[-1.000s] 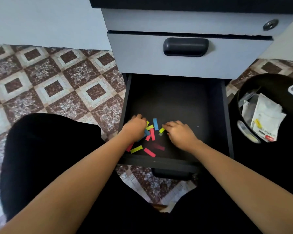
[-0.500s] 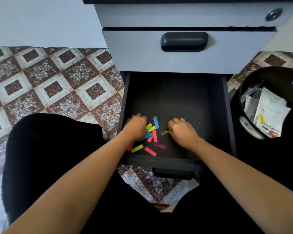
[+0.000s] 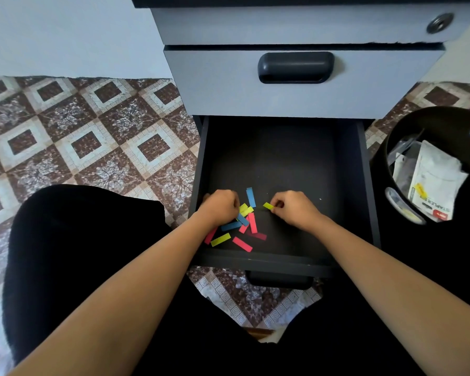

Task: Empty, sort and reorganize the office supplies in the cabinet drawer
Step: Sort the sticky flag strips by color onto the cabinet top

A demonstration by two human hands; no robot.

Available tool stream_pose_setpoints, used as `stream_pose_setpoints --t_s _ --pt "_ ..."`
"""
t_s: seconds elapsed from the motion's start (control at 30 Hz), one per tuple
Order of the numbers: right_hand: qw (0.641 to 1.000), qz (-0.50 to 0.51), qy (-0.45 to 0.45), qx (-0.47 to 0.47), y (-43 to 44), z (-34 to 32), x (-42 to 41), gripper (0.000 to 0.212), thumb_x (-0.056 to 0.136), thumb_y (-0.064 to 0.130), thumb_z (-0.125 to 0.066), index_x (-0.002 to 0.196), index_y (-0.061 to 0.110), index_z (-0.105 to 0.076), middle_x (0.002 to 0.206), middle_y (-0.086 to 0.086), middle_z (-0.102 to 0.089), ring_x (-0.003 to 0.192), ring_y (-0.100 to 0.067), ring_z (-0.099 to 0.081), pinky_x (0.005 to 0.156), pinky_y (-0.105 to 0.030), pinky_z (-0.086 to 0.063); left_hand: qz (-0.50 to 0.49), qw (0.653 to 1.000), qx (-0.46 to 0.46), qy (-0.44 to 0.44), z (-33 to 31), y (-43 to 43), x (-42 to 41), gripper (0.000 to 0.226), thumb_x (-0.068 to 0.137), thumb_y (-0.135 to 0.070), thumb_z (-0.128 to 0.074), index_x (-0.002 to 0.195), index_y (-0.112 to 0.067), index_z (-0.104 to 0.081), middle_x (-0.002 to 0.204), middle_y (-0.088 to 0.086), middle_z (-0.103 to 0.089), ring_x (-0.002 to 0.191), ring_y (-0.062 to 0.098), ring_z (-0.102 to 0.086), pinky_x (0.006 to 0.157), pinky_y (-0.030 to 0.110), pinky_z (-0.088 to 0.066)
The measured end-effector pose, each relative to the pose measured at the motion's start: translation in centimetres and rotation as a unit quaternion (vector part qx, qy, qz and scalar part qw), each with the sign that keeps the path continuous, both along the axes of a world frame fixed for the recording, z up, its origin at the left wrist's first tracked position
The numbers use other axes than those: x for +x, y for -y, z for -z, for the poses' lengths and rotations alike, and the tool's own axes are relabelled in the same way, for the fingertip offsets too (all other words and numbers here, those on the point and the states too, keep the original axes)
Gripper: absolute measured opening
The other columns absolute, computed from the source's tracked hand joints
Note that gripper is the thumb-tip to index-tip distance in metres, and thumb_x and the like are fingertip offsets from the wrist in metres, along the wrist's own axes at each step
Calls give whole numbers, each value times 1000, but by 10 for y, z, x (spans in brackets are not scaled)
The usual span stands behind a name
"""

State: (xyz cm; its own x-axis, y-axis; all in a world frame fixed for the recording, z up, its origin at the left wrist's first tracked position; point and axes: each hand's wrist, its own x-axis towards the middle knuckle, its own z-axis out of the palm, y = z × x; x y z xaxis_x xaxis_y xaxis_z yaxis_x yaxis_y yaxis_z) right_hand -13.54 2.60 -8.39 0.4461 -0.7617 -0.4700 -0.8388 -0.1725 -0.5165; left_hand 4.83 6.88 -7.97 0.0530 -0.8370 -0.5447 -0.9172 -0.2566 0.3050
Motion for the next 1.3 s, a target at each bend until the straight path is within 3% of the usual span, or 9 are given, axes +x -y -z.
stream_pose_setpoints --t_s 0.17,0.27,0.4,0.57,0.77,0.9,1.03,1.3 --pt "998 40 12 45 3 1 3 22 92 16 -58 111 11 -68 111 -4 -65 94 -13 -57 79 -23 -44 -22 1000 -19 -6 4 -3 -4 18 90 -21 -53 102 -11 -62 104 9 -63 93 24 -59 76 33 -49" --pt "997 56 18 55 3 1 4 22 91 15 -60 111 12 -69 114 -4 -66 102 -15 -58 79 -22 -42 9 998 -50 37 8 -7 -10 27 89 -31 -58 107 -11 -59 112 8 -56 102 24 -55 83 35 -44" --pt "996 66 22 63 1 2 5 21 90 16 -61 110 13 -69 113 -3 -65 96 -11 -56 77 -22 -41 21 996 -61 57 11 -11 -17 30 89 -29 -58 112 -11 -56 118 9 -52 111 28 -50 96 42 -40" --pt "995 69 24 74 0 3 6 18 89 15 -62 107 13 -69 109 -2 -65 92 -9 -54 78 -22 -41 11 999 -44 25 11 -11 -18 27 87 -25 -60 109 -10 -56 118 10 -51 112 28 -49 94 42 -41" --pt "990 89 35 101 1 2 6 6 87 15 -65 92 16 -68 95 -2 -65 90 -14 -59 75 -25 -46 25 999 -31 10 5 -11 -20 6 89 -14 -53 95 -13 -52 110 10 -54 104 28 -52 91 40 -41" --pt "983 107 46 142 1 -1 6 7 89 15 -62 84 18 -66 85 -3 -65 81 -13 -58 57 -19 -42 28 1000 0 3 2 -9 -18 10 86 -11 -51 95 -16 -52 103 6 -60 95 23 -55 88 38 -43" --pt "968 149 74 189 0 -4 6 6 90 15 -60 91 16 -66 85 0 -63 72 -5 -57 56 -20 -44 16 999 16 -24 7 -6 -15 18 84 -12 -57 101 -14 -63 105 6 -63 94 21 -59 79 35 -52" --pt "962 150 89 208 -2 -6 9 14 91 13 -59 79 22 -61 79 4 -62 70 -5 -57 55 -19 -43 -103 986 -11 -130 6 -2 -9 17 83 -14 -69 98 -9 -71 89 2 -65 79 11 -58 70 22 -46"
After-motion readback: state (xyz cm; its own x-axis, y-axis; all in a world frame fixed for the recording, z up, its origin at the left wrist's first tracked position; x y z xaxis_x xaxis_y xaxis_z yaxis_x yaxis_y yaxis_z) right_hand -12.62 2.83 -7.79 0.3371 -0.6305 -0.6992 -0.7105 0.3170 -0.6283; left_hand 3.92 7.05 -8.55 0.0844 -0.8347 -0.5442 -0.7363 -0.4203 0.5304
